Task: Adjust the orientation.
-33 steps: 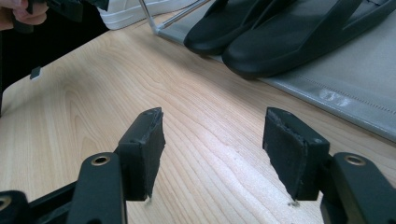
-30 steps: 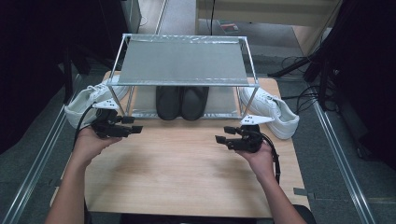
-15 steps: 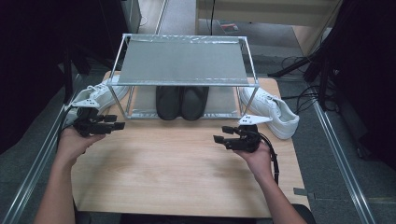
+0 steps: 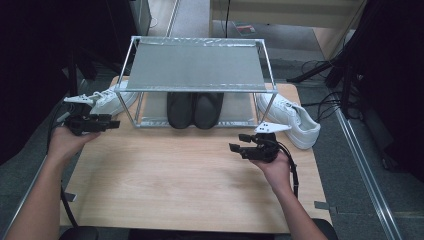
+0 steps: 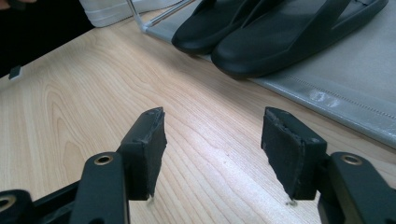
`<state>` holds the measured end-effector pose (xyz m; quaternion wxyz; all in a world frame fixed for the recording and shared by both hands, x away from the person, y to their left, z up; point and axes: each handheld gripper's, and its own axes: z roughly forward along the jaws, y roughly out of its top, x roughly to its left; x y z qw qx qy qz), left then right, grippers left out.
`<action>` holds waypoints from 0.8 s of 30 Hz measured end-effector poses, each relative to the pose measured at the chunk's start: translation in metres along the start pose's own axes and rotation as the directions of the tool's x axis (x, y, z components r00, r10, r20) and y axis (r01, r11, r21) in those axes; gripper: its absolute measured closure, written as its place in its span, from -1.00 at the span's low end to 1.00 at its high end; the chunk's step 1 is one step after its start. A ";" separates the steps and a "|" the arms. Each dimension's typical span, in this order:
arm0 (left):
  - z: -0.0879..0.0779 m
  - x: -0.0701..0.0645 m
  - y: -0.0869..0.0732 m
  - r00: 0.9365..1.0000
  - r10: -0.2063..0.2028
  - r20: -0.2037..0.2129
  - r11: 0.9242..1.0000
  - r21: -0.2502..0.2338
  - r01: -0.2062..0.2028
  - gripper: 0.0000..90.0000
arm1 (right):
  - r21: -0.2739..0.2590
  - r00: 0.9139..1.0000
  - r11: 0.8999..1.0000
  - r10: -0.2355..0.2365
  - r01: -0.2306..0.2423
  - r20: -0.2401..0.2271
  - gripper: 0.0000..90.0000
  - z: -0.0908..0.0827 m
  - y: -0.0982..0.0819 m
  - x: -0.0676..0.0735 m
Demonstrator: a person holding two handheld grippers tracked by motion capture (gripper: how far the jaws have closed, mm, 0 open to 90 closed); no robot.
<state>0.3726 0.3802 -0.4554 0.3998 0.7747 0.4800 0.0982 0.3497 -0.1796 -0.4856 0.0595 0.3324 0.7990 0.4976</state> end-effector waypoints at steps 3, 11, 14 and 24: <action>-0.004 0.008 0.005 1.000 -0.008 -0.019 1.000 -0.003 0.008 -0.03 | -0.003 1.000 1.000 0.011 -0.011 -0.009 -0.09 0.001 -0.001 0.000; -0.011 0.032 0.019 0.993 -0.061 -0.099 0.998 -0.004 0.061 -0.01 | 0.021 1.000 1.000 -0.005 0.005 -0.011 -0.09 0.001 -0.006 0.006; -0.012 0.039 0.025 0.990 -0.069 -0.125 0.998 0.000 0.069 0.03 | 0.019 1.000 1.000 -0.015 0.015 0.010 -0.09 -0.002 -0.009 0.007; -0.007 0.060 0.027 0.973 -0.113 -0.203 0.993 0.001 0.115 0.06 | -0.002 0.998 1.000 0.019 -0.019 0.054 -0.08 -0.019 -0.018 0.003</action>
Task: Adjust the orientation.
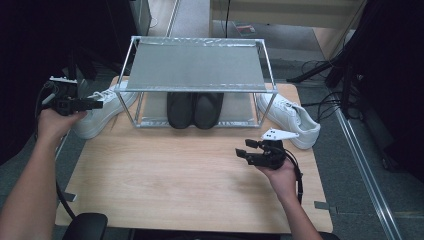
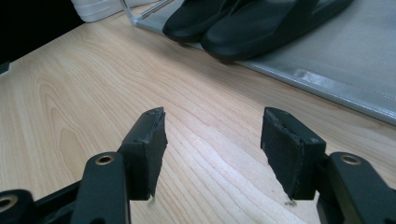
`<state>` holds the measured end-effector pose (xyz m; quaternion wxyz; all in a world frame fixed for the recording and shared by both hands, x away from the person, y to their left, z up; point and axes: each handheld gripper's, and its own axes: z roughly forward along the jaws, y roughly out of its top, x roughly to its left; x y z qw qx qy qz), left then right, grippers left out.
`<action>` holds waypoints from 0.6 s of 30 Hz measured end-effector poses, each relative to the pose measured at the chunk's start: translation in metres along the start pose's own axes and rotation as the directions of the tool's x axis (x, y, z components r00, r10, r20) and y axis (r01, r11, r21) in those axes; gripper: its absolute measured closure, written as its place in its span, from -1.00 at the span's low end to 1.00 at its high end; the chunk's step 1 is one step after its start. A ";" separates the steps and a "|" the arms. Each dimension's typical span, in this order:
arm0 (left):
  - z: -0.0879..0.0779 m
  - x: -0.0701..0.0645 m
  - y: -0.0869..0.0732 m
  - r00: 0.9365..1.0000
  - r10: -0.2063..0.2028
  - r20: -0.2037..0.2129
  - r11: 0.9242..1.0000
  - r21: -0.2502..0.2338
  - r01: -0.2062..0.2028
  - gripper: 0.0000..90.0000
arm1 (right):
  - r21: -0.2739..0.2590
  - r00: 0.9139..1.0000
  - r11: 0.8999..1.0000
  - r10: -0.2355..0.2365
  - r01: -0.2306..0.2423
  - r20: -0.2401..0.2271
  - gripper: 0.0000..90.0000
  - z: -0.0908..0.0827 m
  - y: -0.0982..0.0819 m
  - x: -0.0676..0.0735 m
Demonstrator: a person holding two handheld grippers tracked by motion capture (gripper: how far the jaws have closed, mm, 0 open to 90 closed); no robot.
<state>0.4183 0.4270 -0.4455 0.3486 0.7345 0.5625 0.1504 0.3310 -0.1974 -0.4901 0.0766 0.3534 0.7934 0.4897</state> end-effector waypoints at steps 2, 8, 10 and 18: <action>0.007 0.002 -0.001 1.000 -0.013 -0.014 1.000 0.018 0.013 0.07 | 0.001 1.000 1.000 -0.001 0.001 0.004 -0.08 -0.001 -0.001 0.000; 0.026 0.002 -0.004 0.999 -0.038 -0.024 0.999 0.029 0.038 0.18 | 0.003 1.000 1.000 0.008 -0.008 0.018 -0.08 -0.006 -0.005 -0.001; 0.033 0.003 -0.004 0.999 -0.043 -0.015 0.998 0.044 0.044 0.21 | 0.001 1.000 1.000 0.017 -0.017 0.022 -0.08 -0.007 -0.006 -0.002; 0.044 0.001 -0.006 0.999 -0.031 -0.035 0.995 0.094 0.034 0.49 | -0.006 0.999 1.000 0.026 -0.026 0.025 -0.08 -0.010 -0.007 -0.004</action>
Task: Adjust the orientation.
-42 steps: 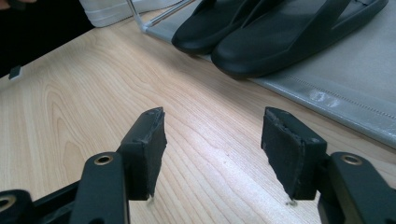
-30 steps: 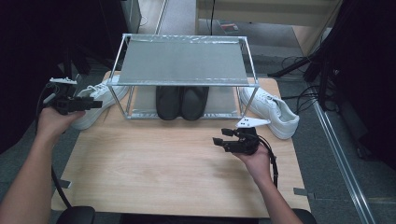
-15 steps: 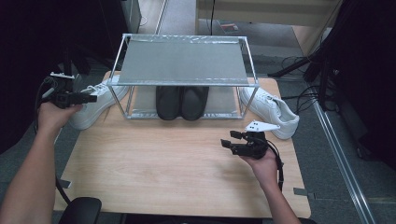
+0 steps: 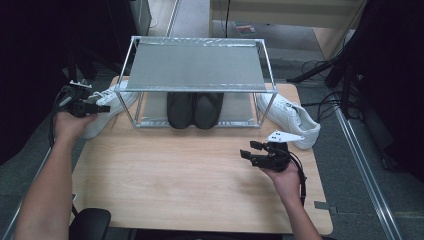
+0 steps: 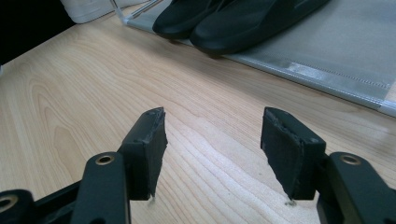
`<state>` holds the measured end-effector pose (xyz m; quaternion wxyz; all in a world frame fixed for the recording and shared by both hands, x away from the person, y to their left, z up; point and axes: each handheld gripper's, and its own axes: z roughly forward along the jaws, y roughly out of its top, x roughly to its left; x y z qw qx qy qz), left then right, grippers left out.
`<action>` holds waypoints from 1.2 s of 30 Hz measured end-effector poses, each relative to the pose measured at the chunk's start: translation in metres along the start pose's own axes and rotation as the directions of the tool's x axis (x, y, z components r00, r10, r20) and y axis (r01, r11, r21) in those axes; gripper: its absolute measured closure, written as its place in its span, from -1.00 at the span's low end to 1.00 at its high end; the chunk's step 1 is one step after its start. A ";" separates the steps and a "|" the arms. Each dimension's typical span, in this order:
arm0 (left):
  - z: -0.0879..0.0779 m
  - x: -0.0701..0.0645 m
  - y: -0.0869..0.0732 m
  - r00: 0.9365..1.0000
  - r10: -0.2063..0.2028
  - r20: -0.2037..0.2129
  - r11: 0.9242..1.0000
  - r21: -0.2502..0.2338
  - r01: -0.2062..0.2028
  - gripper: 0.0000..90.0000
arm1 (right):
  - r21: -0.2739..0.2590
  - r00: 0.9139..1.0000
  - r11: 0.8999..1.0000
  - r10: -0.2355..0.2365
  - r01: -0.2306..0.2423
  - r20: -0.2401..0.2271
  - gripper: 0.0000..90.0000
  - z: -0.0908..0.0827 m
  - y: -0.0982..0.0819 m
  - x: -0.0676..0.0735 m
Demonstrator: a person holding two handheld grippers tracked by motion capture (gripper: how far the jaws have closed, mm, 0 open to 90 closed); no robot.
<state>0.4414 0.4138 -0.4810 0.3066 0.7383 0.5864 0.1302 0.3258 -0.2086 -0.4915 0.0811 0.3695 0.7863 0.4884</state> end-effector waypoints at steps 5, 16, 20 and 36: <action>0.000 0.000 0.000 1.000 0.018 -0.006 1.000 0.001 -0.018 0.68 | 0.007 1.000 1.000 -0.002 0.002 -0.004 -0.08 0.002 0.000 0.000; -0.007 -0.003 0.002 0.999 0.018 -0.028 1.000 -0.007 -0.018 0.80 | 0.011 1.000 1.000 0.018 -0.018 -0.019 -0.08 0.005 -0.001 -0.001; -0.019 -0.010 0.009 0.999 0.010 -0.037 0.999 -0.034 -0.011 0.82 | 0.016 1.000 1.000 0.020 -0.020 -0.019 -0.08 0.006 0.000 0.000; -0.056 -0.013 -0.012 0.999 -0.023 -0.033 0.999 -0.043 0.021 0.82 | 0.018 0.998 1.000 0.005 -0.004 -0.065 -0.08 0.019 0.009 0.001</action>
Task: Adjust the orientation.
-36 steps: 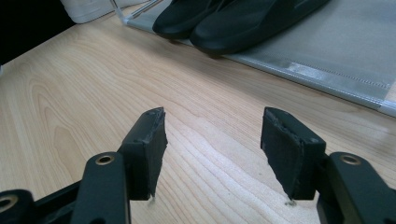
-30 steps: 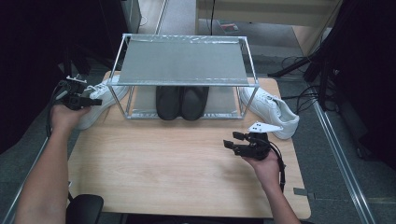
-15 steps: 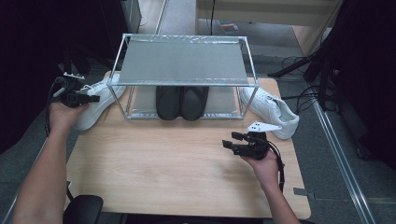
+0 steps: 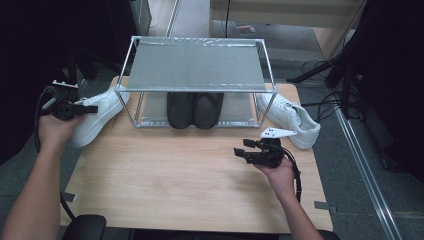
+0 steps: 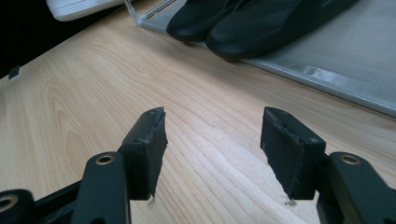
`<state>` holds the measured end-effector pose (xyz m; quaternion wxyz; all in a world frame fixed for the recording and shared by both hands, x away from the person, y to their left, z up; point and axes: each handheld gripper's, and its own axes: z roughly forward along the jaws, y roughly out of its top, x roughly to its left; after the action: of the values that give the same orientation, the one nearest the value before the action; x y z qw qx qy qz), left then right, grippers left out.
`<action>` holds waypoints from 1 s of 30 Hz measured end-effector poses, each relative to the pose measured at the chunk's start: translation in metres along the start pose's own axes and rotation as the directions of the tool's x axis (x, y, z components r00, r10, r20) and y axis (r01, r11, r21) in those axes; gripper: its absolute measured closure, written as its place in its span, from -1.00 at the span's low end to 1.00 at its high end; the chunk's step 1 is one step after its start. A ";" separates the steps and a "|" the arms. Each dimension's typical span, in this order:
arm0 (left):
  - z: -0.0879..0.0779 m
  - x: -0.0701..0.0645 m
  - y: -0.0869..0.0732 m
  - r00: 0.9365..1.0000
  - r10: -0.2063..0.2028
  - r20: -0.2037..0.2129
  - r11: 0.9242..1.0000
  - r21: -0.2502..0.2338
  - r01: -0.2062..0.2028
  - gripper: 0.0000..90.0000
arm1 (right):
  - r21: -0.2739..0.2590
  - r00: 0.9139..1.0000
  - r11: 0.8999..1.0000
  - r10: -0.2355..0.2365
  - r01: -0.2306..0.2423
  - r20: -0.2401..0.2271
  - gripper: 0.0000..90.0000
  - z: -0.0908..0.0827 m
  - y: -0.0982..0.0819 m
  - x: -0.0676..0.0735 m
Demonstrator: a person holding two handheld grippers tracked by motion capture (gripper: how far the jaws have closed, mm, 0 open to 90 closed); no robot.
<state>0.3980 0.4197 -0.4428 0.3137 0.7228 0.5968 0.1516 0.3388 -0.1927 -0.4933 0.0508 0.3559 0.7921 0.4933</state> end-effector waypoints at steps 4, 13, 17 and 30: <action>-0.010 -0.003 -0.008 1.000 -0.007 0.012 1.000 -0.019 0.007 0.82 | -0.003 1.000 1.000 -0.011 0.011 -0.011 -0.08 0.004 0.003 0.001; -0.028 -0.019 -0.026 1.000 0.006 0.002 0.999 -0.042 -0.005 0.82 | 0.001 0.999 1.000 -0.022 0.022 -0.038 -0.08 0.012 0.010 0.002; -0.033 -0.025 -0.034 1.000 0.009 -0.009 0.999 -0.045 -0.010 0.82 | 0.006 0.998 1.000 -0.029 0.029 -0.050 -0.08 0.016 0.013 0.003; -0.053 -0.038 -0.076 0.999 -0.036 0.006 0.997 -0.061 0.037 0.82 | 0.005 0.996 0.999 -0.044 0.045 -0.077 -0.08 0.025 0.021 0.002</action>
<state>0.2989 0.4046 -0.4452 0.3402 0.7021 0.6041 0.1623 0.3589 -0.1669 -0.4884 0.0301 0.3190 0.8028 0.5029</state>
